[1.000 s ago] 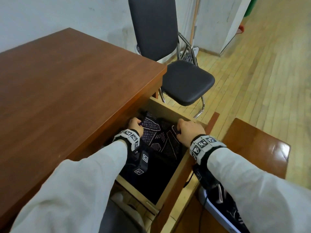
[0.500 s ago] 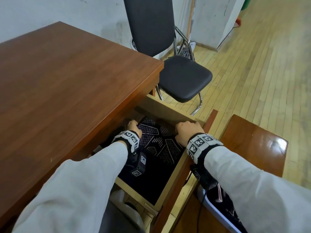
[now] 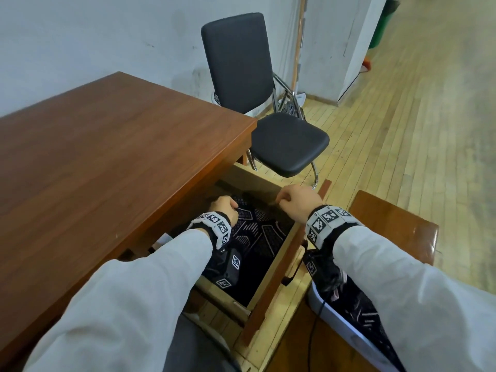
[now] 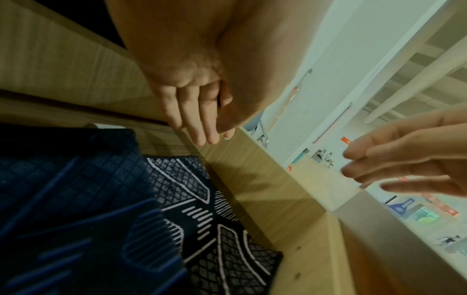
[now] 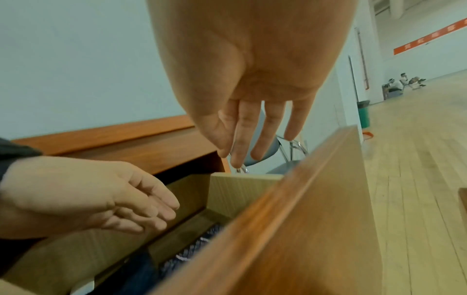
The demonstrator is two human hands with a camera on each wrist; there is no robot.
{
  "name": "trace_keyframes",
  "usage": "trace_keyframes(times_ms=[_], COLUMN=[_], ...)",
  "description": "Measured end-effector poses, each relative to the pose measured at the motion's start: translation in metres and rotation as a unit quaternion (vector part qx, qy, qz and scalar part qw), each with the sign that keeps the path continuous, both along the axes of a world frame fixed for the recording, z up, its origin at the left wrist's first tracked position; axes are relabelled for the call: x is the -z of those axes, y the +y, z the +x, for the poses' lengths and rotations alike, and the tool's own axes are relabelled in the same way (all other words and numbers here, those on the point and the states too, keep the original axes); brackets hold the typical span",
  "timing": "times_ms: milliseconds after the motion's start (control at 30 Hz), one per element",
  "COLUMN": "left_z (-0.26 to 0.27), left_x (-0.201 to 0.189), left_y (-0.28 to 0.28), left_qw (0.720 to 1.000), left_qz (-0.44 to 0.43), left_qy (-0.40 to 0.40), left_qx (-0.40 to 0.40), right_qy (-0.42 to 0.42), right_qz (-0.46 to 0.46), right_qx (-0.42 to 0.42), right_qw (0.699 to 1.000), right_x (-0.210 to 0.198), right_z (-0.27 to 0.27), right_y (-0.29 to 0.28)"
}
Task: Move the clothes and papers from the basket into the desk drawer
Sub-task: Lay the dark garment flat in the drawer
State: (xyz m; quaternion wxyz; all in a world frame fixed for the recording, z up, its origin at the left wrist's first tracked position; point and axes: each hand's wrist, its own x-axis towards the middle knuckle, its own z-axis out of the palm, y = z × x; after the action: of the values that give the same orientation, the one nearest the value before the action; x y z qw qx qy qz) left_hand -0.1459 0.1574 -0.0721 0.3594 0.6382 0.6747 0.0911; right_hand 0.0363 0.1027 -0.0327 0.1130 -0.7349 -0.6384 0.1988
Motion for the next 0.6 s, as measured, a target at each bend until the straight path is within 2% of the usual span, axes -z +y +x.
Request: trace_keyframes(times_ms=[167, 333, 433, 500, 600], left_z=[0.018, 0.041, 0.052, 0.058, 0.064], left_x=[-0.032, -0.066, -0.067, -0.061, -0.051], left_y=[-0.025, -0.069, -0.093, -0.108, -0.124], left_qw=[0.996, 0.988, 0.991, 0.990, 0.988], left_qz=[0.025, 0.011, 0.025, 0.005, -0.004], left_qy=[-0.085, -0.151, -0.089, -0.043, -0.017], left_qx=[0.004, 0.042, 0.096, 0.137, 0.156], right_qy=[0.025, 0.015, -0.011, -0.017, -0.031], right_qz=[0.020, -0.058, -0.105, -0.139, -0.190], right_qx=[0.038, 0.103, 0.140, 0.162, 0.159], right_qw=[0.999, 0.993, 0.985, 0.977, 0.968], right_x=[-0.035, -0.034, -0.020, -0.011, 0.004], right_z=[0.014, 0.044, 0.059, 0.065, 0.071], right_y=[-0.030, -0.084, -0.118, -0.140, -0.158])
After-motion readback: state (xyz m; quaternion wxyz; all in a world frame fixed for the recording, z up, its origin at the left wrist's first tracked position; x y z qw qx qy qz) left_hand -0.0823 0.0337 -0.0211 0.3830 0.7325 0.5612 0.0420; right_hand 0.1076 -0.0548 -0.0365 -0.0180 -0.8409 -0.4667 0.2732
